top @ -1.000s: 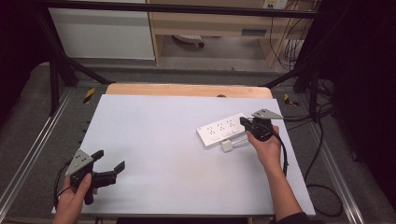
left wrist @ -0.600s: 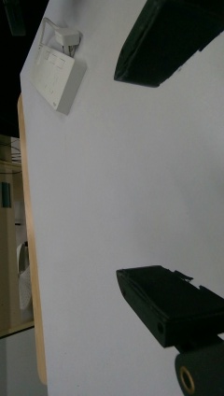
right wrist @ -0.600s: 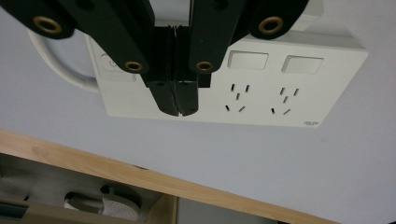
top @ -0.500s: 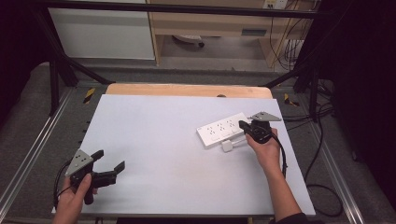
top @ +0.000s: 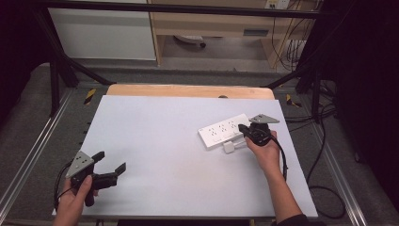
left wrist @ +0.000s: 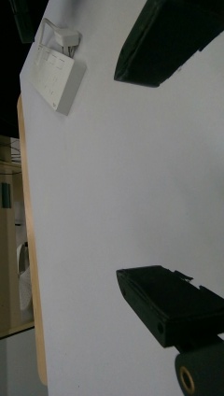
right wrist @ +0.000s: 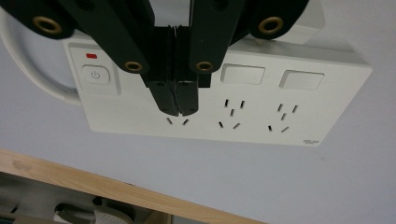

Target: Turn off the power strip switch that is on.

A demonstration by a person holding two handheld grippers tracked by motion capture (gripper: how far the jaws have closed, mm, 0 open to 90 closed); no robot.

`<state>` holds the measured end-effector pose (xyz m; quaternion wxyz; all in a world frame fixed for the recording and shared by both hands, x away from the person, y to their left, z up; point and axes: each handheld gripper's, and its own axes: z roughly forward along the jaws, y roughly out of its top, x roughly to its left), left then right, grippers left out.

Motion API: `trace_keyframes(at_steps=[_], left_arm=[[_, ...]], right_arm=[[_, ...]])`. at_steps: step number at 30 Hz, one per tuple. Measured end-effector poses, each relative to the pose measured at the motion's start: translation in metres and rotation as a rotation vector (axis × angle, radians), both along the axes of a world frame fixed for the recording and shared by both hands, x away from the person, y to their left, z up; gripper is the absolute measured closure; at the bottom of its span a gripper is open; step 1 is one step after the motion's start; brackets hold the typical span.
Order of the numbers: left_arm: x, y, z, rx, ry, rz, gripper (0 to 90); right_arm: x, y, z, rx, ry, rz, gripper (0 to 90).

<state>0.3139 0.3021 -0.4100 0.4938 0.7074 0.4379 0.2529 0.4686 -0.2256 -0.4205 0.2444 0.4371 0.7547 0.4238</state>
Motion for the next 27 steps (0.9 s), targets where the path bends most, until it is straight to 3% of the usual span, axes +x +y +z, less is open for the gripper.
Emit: trace_keyframes(at_steps=[27], left_arm=[[0.000,-0.001,0.000,0.003,-0.001,-0.006,5.2]], right_arm=[[0.007,0.013,-0.014,-0.005,0.033,0.005,89.8]])
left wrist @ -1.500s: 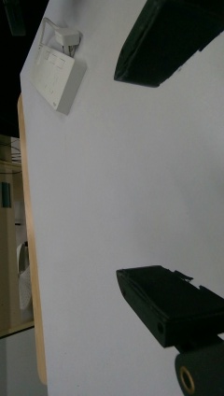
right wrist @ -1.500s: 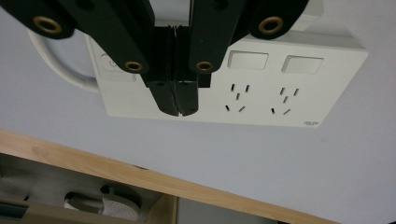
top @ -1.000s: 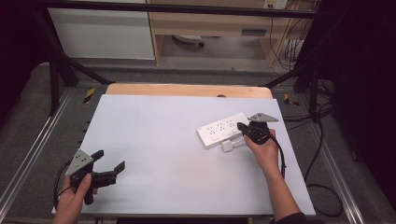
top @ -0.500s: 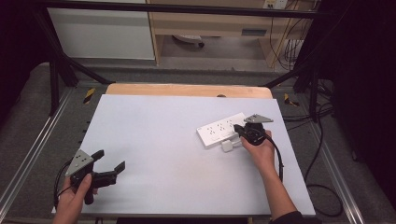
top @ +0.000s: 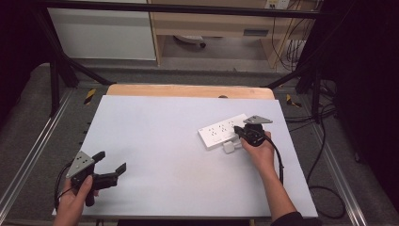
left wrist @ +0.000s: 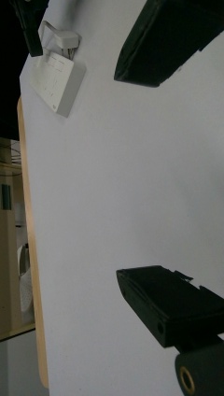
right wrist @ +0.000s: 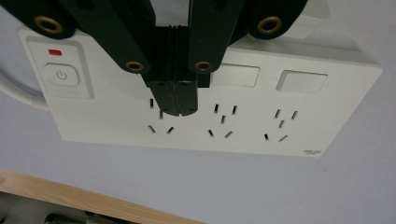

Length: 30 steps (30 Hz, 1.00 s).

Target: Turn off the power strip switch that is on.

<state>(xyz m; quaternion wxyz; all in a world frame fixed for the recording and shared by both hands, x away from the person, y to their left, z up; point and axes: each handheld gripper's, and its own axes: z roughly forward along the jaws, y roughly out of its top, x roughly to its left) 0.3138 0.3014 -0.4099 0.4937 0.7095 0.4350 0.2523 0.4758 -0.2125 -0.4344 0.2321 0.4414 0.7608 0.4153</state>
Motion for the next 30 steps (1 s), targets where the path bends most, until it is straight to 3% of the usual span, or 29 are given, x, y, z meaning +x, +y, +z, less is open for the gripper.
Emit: trace_keyframes(at_steps=[30], left_arm=[[0.0000,0.0001,0.0000,-0.001,0.000,-0.001,5.2]], right_arm=[[0.0034,0.0013,-0.0050,-0.010,0.011,0.004,90.0]])
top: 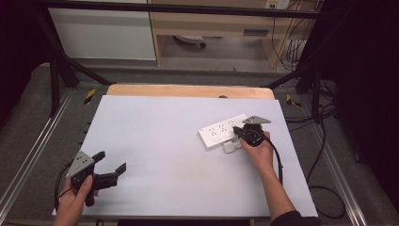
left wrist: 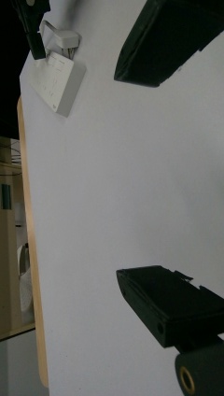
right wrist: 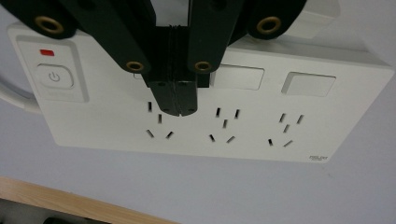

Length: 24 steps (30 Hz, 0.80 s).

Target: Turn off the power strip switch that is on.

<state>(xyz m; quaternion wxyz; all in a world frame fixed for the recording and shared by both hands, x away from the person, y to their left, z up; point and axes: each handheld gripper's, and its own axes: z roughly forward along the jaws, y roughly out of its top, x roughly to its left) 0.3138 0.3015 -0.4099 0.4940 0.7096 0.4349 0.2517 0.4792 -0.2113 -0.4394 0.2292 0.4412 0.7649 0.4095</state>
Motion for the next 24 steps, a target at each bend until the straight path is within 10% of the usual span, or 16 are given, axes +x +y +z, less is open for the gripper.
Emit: trace_keyframes(at_steps=[24], left_arm=[[0.0002,-0.0007,-0.0004,-0.002,0.002,0.002,5.2]], right_arm=[[0.0006,-0.0001,-0.0028,0.010,-0.001,-0.007,90.0]])
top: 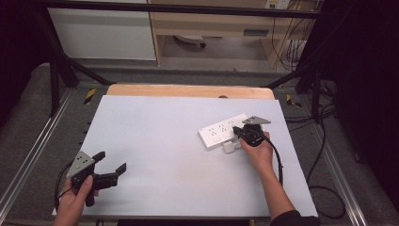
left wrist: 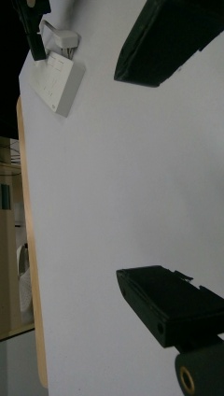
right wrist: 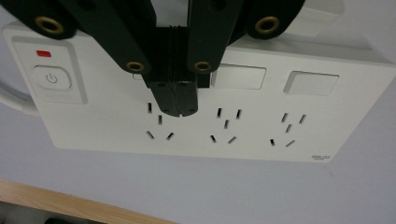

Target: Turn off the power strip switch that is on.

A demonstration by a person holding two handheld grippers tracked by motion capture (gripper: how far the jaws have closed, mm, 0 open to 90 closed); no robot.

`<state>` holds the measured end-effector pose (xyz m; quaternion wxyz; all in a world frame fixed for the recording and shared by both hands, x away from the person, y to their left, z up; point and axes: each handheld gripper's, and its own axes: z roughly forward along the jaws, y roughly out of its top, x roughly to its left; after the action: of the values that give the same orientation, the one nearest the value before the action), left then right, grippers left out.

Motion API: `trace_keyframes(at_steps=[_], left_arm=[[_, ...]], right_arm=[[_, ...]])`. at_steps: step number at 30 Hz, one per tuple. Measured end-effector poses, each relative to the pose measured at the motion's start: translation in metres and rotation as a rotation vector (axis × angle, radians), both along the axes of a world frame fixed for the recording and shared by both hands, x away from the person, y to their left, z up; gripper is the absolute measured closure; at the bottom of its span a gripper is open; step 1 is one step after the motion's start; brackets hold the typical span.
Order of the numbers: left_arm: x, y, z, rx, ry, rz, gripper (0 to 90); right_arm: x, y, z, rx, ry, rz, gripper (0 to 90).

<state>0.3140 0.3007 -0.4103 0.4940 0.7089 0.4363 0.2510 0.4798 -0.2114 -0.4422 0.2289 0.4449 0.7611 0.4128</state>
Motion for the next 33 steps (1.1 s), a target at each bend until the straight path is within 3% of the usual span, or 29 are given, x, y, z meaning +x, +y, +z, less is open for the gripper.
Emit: trace_keyframes(at_steps=[33], left_arm=[[-0.0001,0.0002,0.0000,0.000,-0.003,0.006,5.2]], right_arm=[[-0.0008,0.0014,-0.0010,-0.006,0.000,-0.004,90.0]])
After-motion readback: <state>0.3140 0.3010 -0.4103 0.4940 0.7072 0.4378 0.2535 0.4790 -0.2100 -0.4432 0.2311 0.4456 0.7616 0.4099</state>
